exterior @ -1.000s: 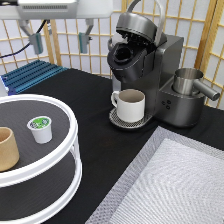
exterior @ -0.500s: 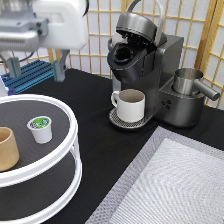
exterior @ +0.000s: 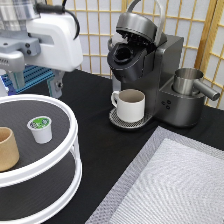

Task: Make coffee

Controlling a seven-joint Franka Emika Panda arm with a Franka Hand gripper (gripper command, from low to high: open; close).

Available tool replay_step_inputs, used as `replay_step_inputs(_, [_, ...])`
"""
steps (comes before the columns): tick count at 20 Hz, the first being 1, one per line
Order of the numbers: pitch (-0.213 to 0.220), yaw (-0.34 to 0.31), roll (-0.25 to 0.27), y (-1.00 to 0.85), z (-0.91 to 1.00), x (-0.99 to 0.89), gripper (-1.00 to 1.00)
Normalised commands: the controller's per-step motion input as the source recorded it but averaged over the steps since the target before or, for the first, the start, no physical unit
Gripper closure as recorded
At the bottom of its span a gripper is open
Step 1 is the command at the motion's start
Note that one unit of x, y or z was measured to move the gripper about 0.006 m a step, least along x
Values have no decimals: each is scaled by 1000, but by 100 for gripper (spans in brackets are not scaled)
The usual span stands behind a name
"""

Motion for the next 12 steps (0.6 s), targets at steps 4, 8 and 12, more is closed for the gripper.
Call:
replay_step_inputs(4, [0, -61, -59, 0, -378, -4, -100])
replay_step_inputs(8, [-43, -45, -76, 7, -341, -139, -100])
replay_step_inputs(12, [-81, -43, -73, 5, -244, -144, -100])
